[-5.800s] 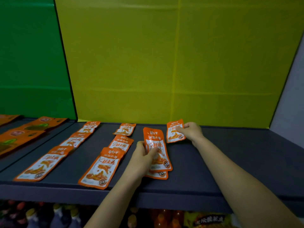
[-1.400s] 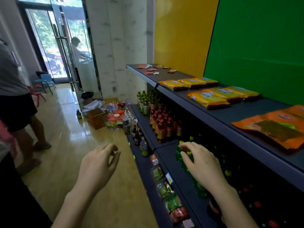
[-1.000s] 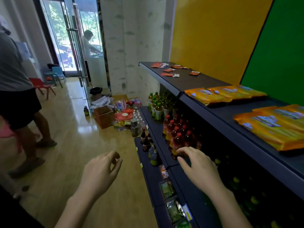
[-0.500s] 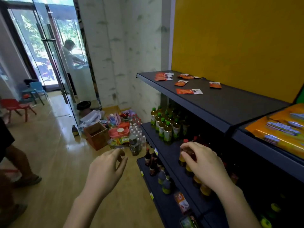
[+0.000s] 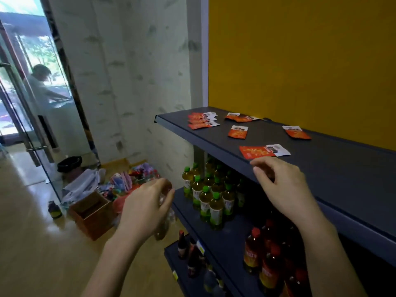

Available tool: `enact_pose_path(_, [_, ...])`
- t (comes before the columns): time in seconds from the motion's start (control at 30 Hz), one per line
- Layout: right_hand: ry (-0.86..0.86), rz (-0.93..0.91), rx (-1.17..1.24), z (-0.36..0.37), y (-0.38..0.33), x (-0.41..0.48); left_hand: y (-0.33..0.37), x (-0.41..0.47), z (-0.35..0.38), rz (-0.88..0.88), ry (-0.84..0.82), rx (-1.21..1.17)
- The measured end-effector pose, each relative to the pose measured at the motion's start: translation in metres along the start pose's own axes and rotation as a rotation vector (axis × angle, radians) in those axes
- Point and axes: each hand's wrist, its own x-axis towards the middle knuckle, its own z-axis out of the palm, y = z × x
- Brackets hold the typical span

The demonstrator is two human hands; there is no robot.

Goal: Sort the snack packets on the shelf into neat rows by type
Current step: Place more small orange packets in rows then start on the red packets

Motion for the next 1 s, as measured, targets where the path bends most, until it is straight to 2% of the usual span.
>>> enact_pose_path(0.23, [-0.04, 0.338, -0.346, 0.019, 0.022, 0.081, 0.001, 0.128, 0.038, 0.119, 0.06, -0.131])
enact_pose_path(0.4, [-0.042, 0.424, -0.445, 0.029, 0.024, 0.101, 0.036, 0.202, 0.073, 0.282, -0.008, -0.169])
enact_pose_path(0.5, [-0.031, 0.465, -0.48, 0.037, 0.023, 0.109, 0.059, 0.244, 0.092, 0.312, -0.036, -0.183])
enact_pose_path(0.57, [-0.01, 0.493, -0.504, 0.041, 0.023, 0.113, 0.073, 0.27, 0.107, 0.301, -0.108, -0.113])
enact_pose_path(0.67, [0.025, 0.565, -0.544, 0.044, 0.023, 0.121, 0.088, 0.302, 0.13, 0.291, -0.331, -0.042])
enact_pose_path(0.73, [0.048, 0.609, -0.564, 0.045, 0.024, 0.125, 0.092, 0.313, 0.142, 0.352, -0.402, -0.03])
enact_pose_path(0.87, [0.057, 0.693, -0.501, 0.044, 0.029, 0.135, 0.09, 0.332, 0.153, 0.404, -0.546, -0.287])
enact_pose_path(1.0, [-0.054, 0.815, -0.396, 0.033, 0.032, 0.151, 0.085, 0.339, 0.152, 0.424, -0.616, -0.411])
